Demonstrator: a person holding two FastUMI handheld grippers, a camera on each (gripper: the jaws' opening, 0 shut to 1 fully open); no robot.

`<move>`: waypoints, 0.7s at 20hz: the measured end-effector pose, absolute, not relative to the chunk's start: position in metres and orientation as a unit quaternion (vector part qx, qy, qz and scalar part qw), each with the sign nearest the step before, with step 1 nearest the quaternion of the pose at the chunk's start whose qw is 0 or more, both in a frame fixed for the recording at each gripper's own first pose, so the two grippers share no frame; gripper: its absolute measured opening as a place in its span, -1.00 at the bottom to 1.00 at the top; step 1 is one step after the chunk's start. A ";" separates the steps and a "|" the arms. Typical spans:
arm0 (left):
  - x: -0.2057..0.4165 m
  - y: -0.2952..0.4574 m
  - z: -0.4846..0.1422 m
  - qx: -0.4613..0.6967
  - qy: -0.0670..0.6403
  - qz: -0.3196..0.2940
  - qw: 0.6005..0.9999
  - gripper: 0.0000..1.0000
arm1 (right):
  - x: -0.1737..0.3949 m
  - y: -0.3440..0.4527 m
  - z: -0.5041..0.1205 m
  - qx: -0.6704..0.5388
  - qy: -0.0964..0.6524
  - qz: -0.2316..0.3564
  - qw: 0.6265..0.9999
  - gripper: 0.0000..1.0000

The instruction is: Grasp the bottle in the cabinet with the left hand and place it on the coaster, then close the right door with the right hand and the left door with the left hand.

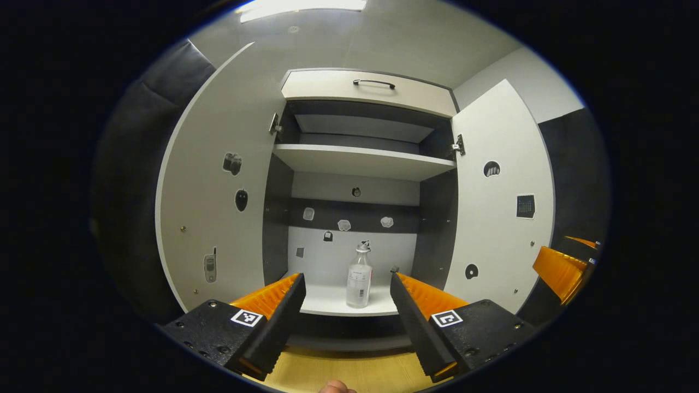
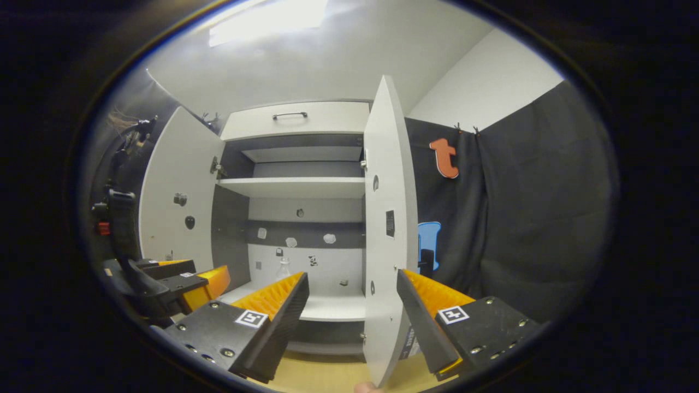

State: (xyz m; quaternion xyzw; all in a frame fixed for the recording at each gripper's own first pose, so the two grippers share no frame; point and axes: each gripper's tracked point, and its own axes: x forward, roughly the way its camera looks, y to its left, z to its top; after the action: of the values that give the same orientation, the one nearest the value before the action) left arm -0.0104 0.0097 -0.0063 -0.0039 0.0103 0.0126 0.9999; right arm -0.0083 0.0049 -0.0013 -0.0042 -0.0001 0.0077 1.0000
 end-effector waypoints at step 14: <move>0.008 0.022 -0.025 0.010 0.038 0.035 0.999 0.93 | -0.009 0.002 -0.001 -0.012 -0.003 0.013 1.000 0.87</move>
State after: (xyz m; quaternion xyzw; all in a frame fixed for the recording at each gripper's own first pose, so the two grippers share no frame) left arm 0.0081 0.0223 -0.0250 0.0099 0.0377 0.0353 0.9986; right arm -0.0089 0.0018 -0.0014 -0.0121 -0.0032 0.0132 0.9998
